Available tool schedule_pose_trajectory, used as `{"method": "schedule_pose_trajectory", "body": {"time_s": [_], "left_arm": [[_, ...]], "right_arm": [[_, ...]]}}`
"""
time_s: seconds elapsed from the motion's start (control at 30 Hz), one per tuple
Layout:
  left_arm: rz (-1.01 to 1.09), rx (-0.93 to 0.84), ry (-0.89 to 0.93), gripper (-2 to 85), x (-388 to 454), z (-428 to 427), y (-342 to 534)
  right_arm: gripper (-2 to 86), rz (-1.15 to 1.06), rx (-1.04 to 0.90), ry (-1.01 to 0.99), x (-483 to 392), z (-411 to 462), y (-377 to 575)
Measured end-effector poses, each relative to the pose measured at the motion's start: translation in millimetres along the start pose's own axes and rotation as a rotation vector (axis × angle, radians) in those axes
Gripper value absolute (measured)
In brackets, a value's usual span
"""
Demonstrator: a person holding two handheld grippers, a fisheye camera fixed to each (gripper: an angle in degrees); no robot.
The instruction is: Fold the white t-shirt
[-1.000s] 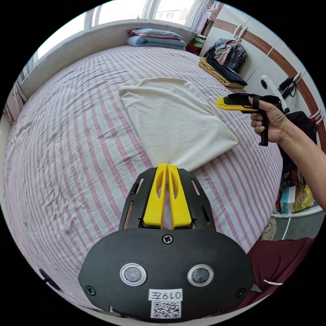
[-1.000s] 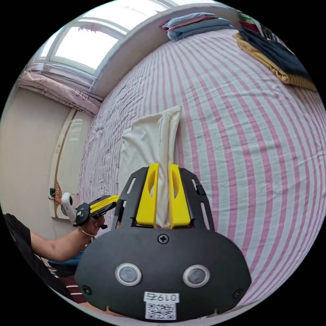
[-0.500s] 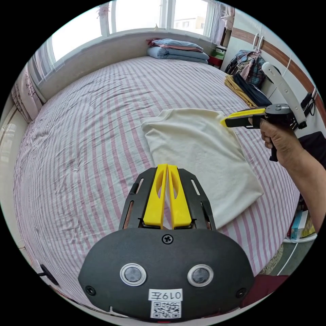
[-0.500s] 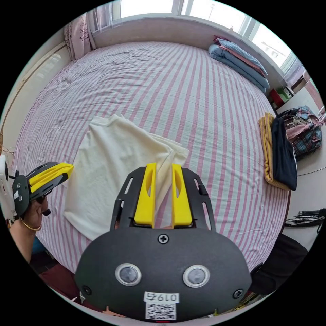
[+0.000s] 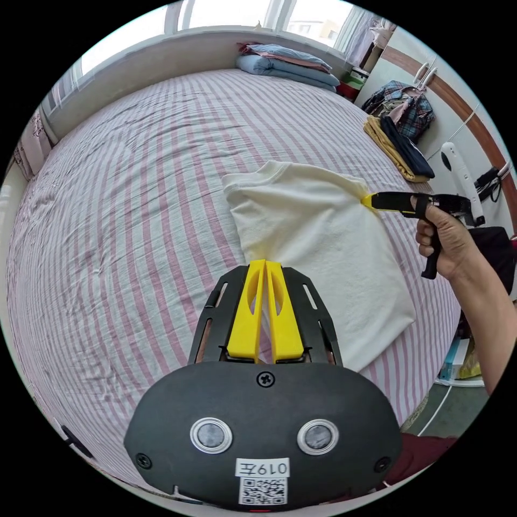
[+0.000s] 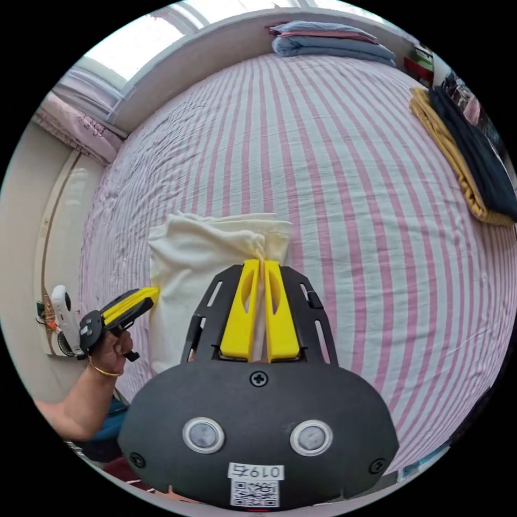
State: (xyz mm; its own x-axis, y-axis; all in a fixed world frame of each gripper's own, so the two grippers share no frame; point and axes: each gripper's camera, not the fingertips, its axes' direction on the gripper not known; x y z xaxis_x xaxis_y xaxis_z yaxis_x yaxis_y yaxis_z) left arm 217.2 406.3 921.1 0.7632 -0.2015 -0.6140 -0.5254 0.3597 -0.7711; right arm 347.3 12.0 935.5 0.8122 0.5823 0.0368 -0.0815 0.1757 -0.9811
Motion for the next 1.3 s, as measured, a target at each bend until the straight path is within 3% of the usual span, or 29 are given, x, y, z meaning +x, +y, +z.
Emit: {"method": "schedule_pose_trajectory", "body": {"time_s": [0.27,0.43,0.9,1.3], "left_arm": [[-0.095,0.106,0.059,0.8,-36,-34,-26],[-0.112,0.155,0.087,1.0,-51,-41,-67],[0.026,-0.033,0.033,0.9,-68,-27,-160],[-0.037,0.095,0.071,1.8,-102,-75,-178]], "right_arm": [[7.7,-0.149,-0.030,0.028,-4,-20,-32],[1.0,-0.109,-0.041,-0.005,11,-23,-49],[0.0,-0.089,-0.021,-0.051,45,-37,-60],[4.3,-0.125,-0.049,-0.098,69,-43,-76]]}}
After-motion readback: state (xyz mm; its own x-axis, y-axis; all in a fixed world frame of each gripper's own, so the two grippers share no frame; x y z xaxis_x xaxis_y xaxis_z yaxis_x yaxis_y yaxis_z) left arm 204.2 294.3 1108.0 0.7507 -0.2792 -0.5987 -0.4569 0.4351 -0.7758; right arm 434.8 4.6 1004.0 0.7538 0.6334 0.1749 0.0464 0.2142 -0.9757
